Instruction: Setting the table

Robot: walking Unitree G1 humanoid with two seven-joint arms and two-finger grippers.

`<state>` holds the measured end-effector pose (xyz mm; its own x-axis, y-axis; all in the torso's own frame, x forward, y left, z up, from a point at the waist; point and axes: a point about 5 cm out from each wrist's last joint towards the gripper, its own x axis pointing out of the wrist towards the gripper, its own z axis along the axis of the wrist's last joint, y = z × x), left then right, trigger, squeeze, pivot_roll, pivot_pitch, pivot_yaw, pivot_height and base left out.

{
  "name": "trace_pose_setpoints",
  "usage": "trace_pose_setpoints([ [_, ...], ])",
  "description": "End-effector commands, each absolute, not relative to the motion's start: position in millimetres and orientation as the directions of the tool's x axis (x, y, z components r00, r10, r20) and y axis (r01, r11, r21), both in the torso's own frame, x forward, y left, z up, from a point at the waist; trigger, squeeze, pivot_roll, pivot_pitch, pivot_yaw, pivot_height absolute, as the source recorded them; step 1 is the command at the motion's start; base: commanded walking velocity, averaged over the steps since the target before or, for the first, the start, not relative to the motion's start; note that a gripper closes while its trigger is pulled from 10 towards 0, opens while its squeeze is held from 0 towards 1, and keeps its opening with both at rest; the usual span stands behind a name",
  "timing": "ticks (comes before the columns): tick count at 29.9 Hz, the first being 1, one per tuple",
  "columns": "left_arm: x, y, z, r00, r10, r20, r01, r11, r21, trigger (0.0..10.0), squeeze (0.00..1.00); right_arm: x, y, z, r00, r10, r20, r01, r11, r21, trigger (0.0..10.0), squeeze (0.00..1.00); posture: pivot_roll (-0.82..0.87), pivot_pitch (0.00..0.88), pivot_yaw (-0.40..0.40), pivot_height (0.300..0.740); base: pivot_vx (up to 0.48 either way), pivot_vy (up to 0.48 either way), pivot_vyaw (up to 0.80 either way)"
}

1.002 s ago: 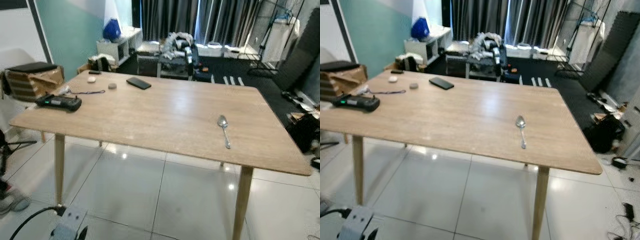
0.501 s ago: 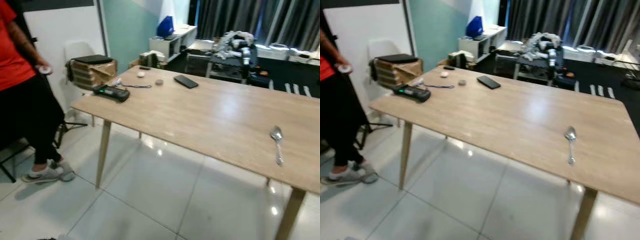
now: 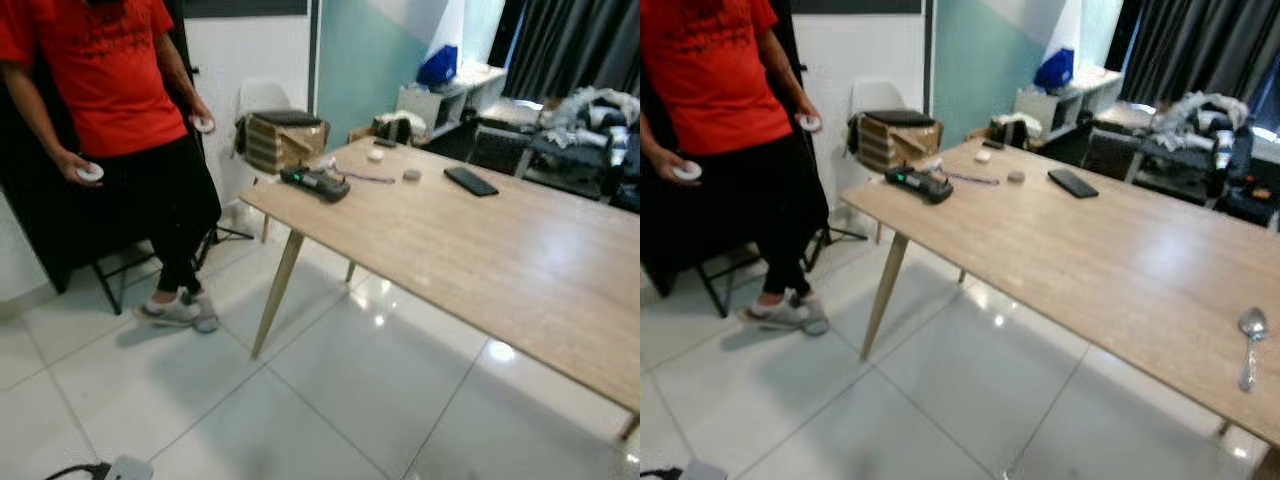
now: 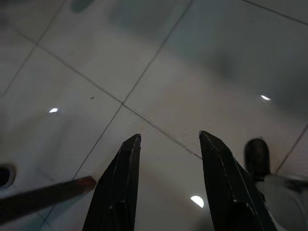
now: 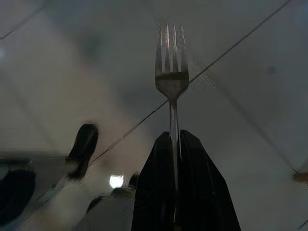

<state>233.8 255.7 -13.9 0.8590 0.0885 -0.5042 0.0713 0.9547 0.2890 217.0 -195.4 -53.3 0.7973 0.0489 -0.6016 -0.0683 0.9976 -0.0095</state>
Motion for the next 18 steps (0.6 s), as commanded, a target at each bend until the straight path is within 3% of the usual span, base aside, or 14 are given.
trace_pose_setpoints([
  [1,225.6,257.1,-20.7,0.841,0.093,-0.532,0.075,0.955,0.286,10.0,0.00,208.1,-196.0,-59.3,0.778,0.047,-0.626,-0.058,0.998,0.003,10.0,0.00,0.06,0.117,0.033,0.740,0.000,0.000,0.80],
  [18,232.4,255.0,-17.8,0.854,0.074,-0.515,0.087,0.955,0.282,10.0,0.00,239.8,-191.4,-34.5,0.866,0.085,-0.493,-0.093,0.996,0.008,10.0,0.00,0.06,0.113,0.038,0.740,0.000,0.000,0.80],
])
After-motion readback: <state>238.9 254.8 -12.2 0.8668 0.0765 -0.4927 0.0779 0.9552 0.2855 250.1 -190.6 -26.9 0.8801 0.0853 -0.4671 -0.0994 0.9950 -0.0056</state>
